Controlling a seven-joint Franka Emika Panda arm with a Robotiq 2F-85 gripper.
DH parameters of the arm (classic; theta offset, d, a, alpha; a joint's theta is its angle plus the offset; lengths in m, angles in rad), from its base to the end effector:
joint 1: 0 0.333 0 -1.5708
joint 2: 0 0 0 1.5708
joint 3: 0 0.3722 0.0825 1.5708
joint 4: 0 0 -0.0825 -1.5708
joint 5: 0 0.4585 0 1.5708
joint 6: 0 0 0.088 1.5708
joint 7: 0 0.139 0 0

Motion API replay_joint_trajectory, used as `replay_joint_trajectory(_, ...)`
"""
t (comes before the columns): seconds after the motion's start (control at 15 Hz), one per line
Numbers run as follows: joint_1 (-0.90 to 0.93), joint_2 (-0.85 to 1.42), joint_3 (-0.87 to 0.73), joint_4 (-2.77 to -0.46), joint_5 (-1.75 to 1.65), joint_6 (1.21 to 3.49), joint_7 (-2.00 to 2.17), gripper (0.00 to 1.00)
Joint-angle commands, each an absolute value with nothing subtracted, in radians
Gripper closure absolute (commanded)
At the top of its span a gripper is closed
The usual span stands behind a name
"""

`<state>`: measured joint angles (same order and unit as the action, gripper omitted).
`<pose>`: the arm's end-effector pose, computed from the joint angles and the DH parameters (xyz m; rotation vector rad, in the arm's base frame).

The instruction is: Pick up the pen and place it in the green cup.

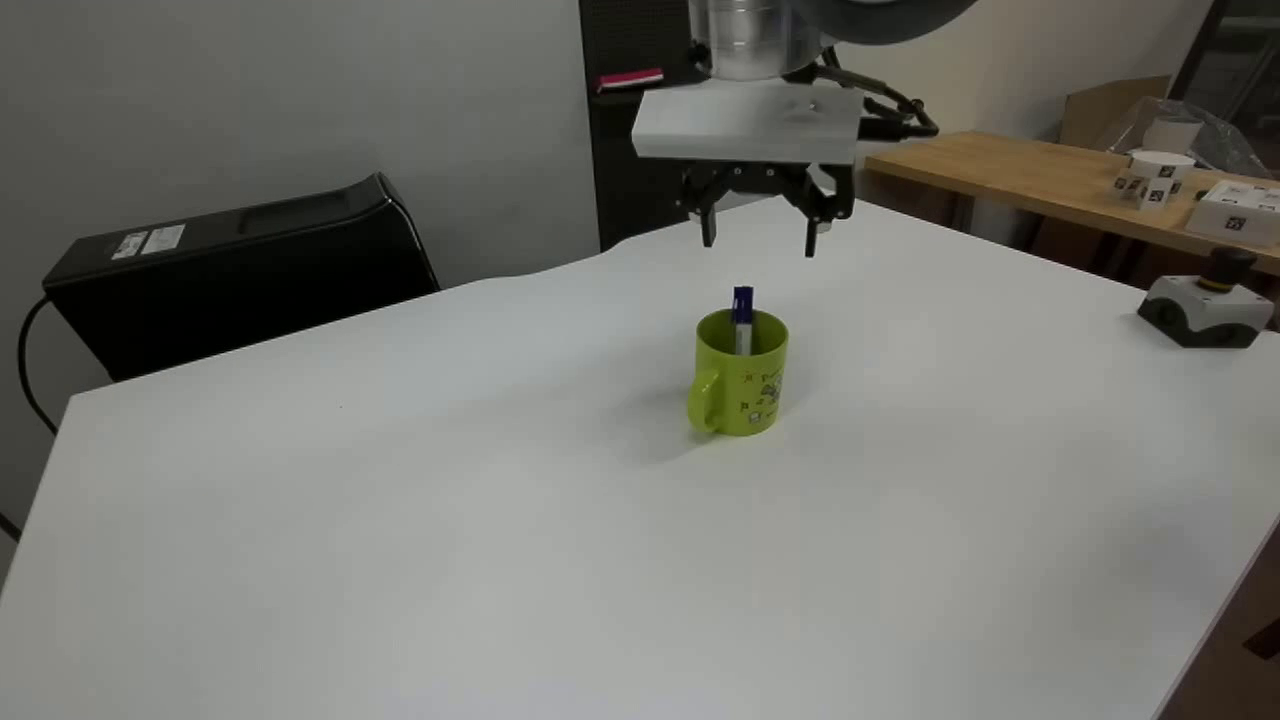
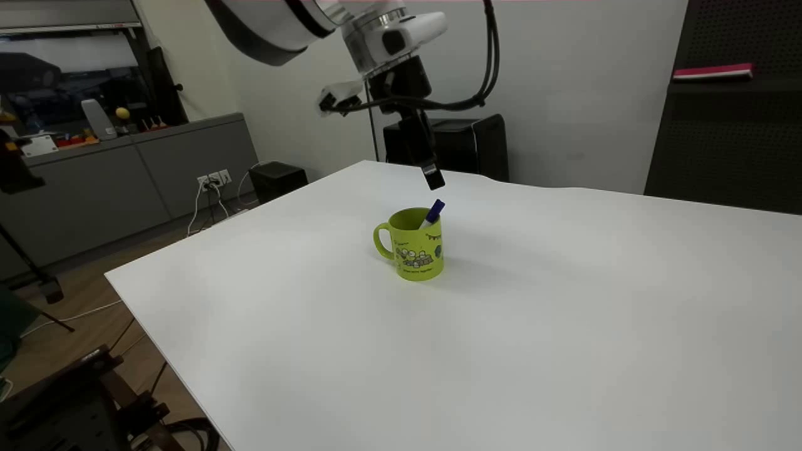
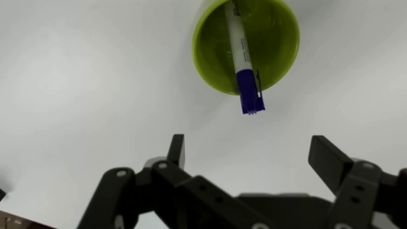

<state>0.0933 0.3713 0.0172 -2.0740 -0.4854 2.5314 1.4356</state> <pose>0.6659 0.0703 0.2207 2.6493 -1.3426 0.3911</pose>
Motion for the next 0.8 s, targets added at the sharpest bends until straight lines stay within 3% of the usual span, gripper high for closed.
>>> replay_joint_trajectory(0.0, -0.101, 0.325, 0.196, -2.112, -0.337, 2.525, 1.152, 0.00)
replay_joint_trajectory(0.27, -0.211, 0.307, 0.278, -2.097, -0.223, 2.419, 0.828, 0.00)
replay_joint_trajectory(0.33, -0.118, 0.290, 0.176, -2.097, -0.162, 2.392, 0.743, 0.00)
replay_joint_trajectory(0.73, -0.028, 0.288, 0.056, -2.087, -0.144, 2.371, 0.670, 0.00)
